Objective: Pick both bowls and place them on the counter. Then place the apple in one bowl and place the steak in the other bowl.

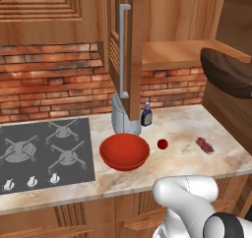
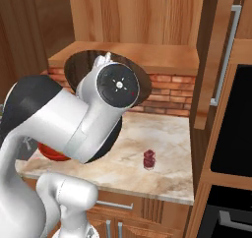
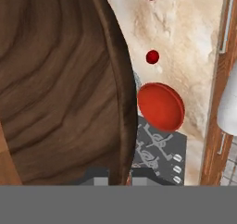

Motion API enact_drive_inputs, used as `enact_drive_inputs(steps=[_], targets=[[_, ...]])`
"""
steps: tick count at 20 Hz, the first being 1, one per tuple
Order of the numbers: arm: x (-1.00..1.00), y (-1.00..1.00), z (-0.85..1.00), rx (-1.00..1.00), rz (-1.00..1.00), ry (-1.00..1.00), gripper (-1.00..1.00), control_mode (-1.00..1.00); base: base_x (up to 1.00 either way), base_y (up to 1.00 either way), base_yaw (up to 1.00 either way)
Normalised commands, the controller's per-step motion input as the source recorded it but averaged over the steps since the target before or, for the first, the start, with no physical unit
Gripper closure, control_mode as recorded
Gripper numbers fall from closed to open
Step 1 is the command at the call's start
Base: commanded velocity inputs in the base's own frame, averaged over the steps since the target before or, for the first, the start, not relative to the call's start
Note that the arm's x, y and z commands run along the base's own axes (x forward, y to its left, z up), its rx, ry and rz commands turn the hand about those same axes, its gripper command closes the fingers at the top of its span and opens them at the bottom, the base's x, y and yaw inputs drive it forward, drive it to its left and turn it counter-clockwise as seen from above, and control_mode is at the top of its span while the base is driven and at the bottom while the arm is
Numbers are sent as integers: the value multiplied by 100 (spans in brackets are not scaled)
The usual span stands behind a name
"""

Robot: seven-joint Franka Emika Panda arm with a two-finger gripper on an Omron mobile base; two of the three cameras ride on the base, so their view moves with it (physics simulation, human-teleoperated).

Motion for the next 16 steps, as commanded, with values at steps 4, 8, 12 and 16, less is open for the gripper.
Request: enact_drive_inputs(steps=[4,8,12,16], targets=[[-55,16,0,0,6,3,100,-100,0,0,0],[-41,13,-7,0,6,8,100,-100,0,0,0],[-21,9,-22,0,6,7,100,-100,0,0,0],[-7,9,-26,0,7,10,100,-100,0,0,0]])
